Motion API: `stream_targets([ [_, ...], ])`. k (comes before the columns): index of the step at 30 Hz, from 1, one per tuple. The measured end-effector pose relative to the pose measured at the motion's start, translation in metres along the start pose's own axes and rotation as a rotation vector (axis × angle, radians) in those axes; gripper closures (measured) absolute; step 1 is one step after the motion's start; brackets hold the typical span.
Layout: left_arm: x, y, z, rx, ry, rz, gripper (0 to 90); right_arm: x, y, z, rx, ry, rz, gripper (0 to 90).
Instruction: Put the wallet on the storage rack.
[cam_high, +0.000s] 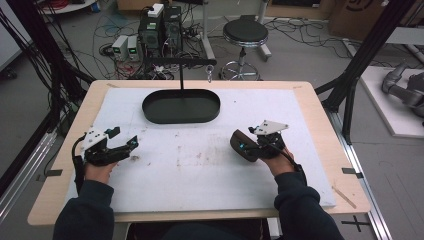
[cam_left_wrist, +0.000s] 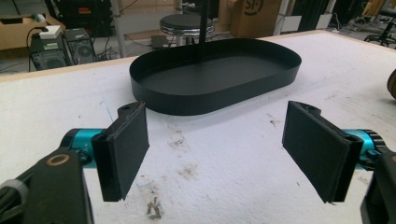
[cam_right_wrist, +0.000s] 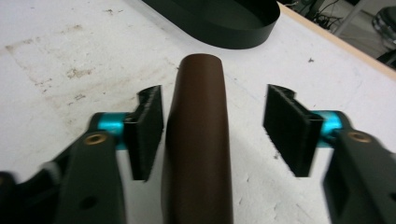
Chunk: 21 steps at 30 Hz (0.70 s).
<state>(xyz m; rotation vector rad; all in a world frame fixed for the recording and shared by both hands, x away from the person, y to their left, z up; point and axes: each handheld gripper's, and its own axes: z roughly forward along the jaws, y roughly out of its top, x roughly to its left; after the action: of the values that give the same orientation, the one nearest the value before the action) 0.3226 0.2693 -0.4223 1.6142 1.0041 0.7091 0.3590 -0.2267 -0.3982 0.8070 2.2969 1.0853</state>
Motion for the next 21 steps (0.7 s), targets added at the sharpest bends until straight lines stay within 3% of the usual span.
stream_targets([
  [7,0.000,0.000,0.000,-0.001,0.001,0.001,22.7,-0.001,-0.008,0.011,0.076,0.068,0.041,28.8],
  [12,0.000,0.000,0.000,-0.001,0.001,0.001,22.7,0.001,-0.010,0.014,0.097,0.065,0.029,27.0],
  [13,0.000,0.000,0.000,-0.002,0.002,-0.001,22.7,0.002,-0.009,0.014,0.095,0.066,0.031,29.4],
  [15,0.000,0.000,0.000,-0.003,0.001,-0.002,22.7,0.002,-0.008,0.014,0.102,0.089,0.016,47.1],
  [17,0.000,0.000,0.000,-0.003,0.001,-0.002,22.7,0.004,-0.006,0.013,0.099,0.077,0.002,61.1],
  [21,0.000,0.000,0.000,-0.004,-0.001,-0.001,22.7,0.003,-0.001,0.015,0.083,0.095,0.008,63.5],
])
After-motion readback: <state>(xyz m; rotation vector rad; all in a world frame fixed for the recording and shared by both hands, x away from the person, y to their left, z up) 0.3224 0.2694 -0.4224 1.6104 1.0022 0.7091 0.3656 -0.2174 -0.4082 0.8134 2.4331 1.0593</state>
